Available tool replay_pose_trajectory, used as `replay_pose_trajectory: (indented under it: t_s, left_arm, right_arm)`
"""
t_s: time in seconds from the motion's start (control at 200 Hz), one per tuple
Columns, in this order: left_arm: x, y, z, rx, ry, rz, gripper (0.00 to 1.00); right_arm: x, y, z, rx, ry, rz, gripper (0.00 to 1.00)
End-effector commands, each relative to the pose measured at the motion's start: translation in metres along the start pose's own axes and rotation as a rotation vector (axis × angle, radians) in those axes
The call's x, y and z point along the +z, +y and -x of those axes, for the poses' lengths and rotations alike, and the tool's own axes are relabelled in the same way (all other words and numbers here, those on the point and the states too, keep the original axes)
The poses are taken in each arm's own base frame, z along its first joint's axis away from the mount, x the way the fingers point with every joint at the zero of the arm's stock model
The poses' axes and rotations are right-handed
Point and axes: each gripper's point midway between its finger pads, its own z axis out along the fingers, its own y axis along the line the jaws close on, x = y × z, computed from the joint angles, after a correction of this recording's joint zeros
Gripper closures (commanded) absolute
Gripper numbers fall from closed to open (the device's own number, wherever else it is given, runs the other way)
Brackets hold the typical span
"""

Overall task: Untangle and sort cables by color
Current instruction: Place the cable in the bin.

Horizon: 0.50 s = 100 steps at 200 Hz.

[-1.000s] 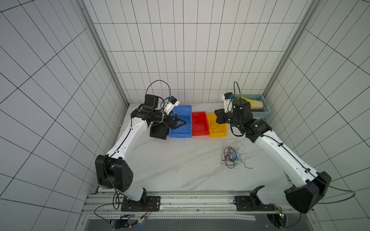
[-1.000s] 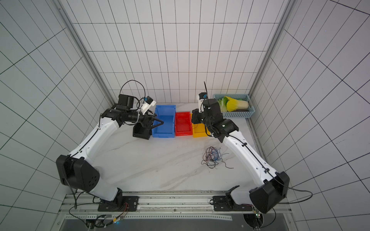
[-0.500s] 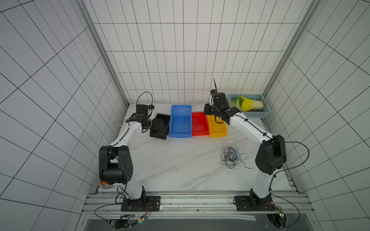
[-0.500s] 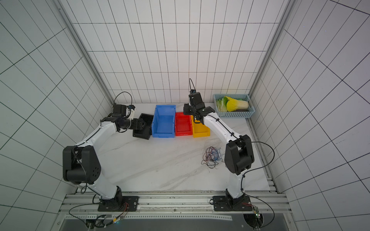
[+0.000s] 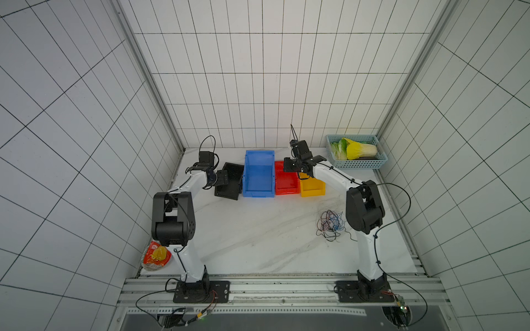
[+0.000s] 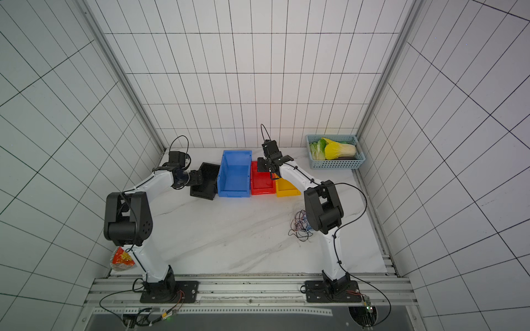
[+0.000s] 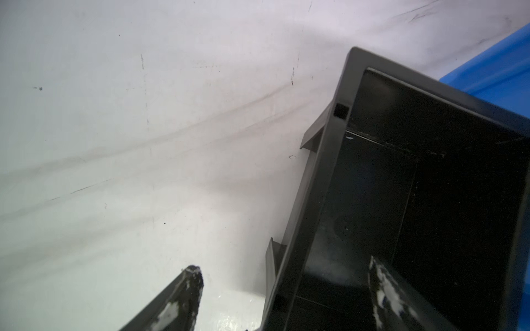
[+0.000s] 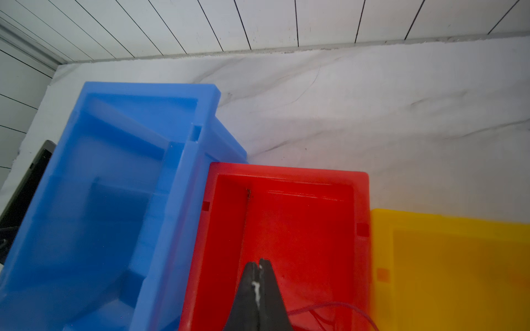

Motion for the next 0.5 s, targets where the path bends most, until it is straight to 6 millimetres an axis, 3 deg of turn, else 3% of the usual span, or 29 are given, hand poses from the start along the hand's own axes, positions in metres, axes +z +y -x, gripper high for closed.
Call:
replay_pose_trajectory:
  t_s: [0.0, 0.2, 0.325, 0.495]
  left_arm:
    - [0.006, -0.007, 0.009, -0.022, -0.015, -0.032, 0.17]
    - [0.013, -0.010, 0.004, -0.018, 0.006, -0.052, 0.26]
    - [0.014, -0.008, 0.002, -0.024, 0.009, -0.042, 0.27]
    - [0.017, -0.004, -0.003, -0.075, 0.021, -0.026, 0.33]
  right_arm:
    - [0.004, 0.014, 0.000, 0.004, 0.015, 0.040, 1.00]
    - [0.010, 0.039, -0.008, -0.034, 0.059, 0.138, 1.00]
    - [-0.008, 0.054, 0.006, -0.094, 0.024, 0.139, 1.00]
    - [-0.026, 0.058, 0.023, -0.113, -0.027, 0.135, 1.00]
